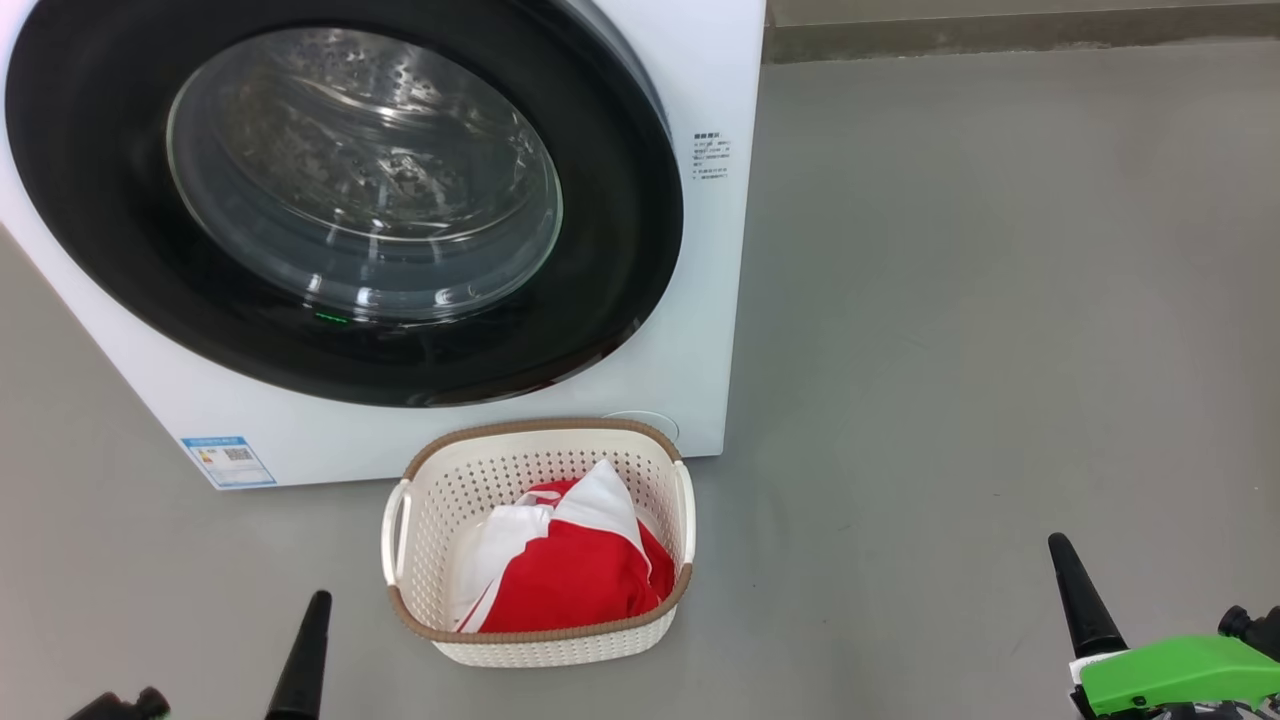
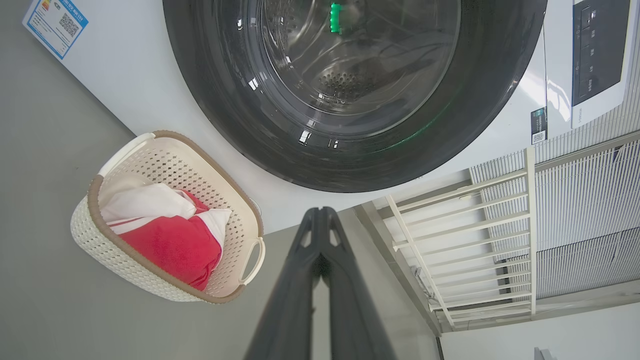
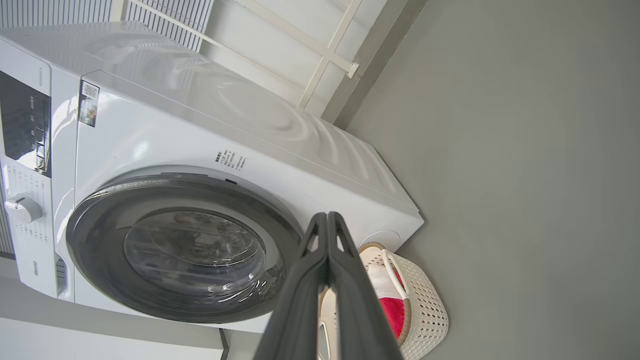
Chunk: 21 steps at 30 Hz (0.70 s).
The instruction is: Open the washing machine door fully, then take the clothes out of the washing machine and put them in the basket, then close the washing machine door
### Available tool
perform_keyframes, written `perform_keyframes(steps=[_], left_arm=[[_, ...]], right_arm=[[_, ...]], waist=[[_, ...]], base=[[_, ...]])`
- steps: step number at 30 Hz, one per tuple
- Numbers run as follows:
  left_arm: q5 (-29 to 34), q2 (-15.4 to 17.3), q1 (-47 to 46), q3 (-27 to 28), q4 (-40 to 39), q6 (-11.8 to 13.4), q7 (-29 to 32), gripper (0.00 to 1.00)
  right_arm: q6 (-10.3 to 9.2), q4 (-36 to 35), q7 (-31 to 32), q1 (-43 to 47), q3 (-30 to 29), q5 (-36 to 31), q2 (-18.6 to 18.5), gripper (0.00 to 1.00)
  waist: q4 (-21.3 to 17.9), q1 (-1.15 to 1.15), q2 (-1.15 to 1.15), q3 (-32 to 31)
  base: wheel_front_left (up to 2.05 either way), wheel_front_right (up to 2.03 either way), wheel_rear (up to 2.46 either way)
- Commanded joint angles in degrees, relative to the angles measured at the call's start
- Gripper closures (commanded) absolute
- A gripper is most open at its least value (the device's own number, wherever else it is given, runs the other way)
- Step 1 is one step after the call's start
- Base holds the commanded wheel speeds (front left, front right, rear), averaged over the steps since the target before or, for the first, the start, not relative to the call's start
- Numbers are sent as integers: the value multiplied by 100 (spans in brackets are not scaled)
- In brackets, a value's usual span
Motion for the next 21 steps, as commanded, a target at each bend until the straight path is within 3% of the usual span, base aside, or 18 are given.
perform_keyframes(steps=[1, 21], left_arm=[[-179, 45, -289, 189, -168, -28, 55, 100], [-1197, -62, -408, 352, -186, -34, 370, 100]], right_arm=[[-3, -184, 55, -324, 61, 190, -102, 100], [-3, -272, 374, -509, 36, 1276, -128, 100]], waist=[[-2, 0, 0, -1], [-24, 0, 0, -7]], base=[[0, 0, 0], [0, 0, 0]])
